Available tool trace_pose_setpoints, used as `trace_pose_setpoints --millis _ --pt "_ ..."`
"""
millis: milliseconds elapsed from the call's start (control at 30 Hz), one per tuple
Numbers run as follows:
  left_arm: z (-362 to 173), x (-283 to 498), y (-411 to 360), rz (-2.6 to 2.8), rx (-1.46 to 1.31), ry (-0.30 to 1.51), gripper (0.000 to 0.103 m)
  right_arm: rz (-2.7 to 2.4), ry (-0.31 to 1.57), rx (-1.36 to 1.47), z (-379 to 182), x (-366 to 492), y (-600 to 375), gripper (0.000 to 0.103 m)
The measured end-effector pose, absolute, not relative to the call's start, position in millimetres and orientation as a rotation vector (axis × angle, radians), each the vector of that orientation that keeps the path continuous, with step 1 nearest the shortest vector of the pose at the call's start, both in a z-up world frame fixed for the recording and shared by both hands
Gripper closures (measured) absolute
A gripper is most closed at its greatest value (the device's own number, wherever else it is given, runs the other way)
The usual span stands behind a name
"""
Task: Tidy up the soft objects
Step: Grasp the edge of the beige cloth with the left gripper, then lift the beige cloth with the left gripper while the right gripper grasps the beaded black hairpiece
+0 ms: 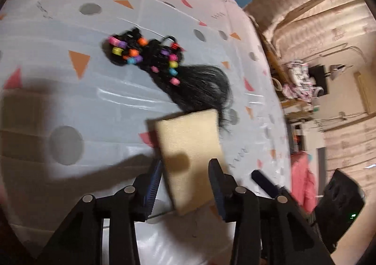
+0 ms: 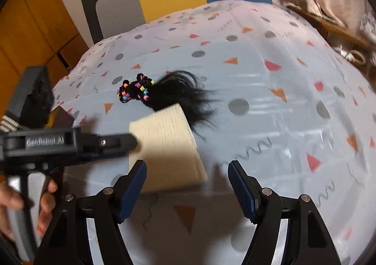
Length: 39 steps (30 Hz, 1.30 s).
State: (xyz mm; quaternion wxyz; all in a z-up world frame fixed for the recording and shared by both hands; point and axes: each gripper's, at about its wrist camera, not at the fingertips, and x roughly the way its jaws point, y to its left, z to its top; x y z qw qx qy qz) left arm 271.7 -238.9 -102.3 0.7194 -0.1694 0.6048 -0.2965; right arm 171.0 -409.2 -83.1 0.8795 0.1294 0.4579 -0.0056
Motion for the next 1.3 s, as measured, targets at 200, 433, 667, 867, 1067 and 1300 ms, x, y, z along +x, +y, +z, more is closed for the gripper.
trace_pose_setpoints --millis 200,433,667,867,1067,1300 --pt "-109 274 -240 -0.617 -0.37 1.365 0.06 0.04 1.057 0.222 -111 186 -399 0.041" --pt "-111 279 -253 -0.676 -0.434 1.369 0.052 0.162 1.048 0.189 -114 188 -385 0.053" --pt "-111 280 -243 -0.743 -0.498 1.371 0.055 0.242 1.05 0.258 -115 188 -385 0.084" --pt "-116 278 -250 -0.687 -0.396 1.378 0.074 0.278 1.067 0.346 -119 186 -392 0.086" --pt "-112 278 -239 -0.632 -0.402 1.344 0.091 0.179 1.064 0.309 -110 186 -395 0.004" --pt "-100 273 -211 -0.578 -0.361 1.299 0.092 0.148 1.063 0.307 -105 187 -403 0.004"
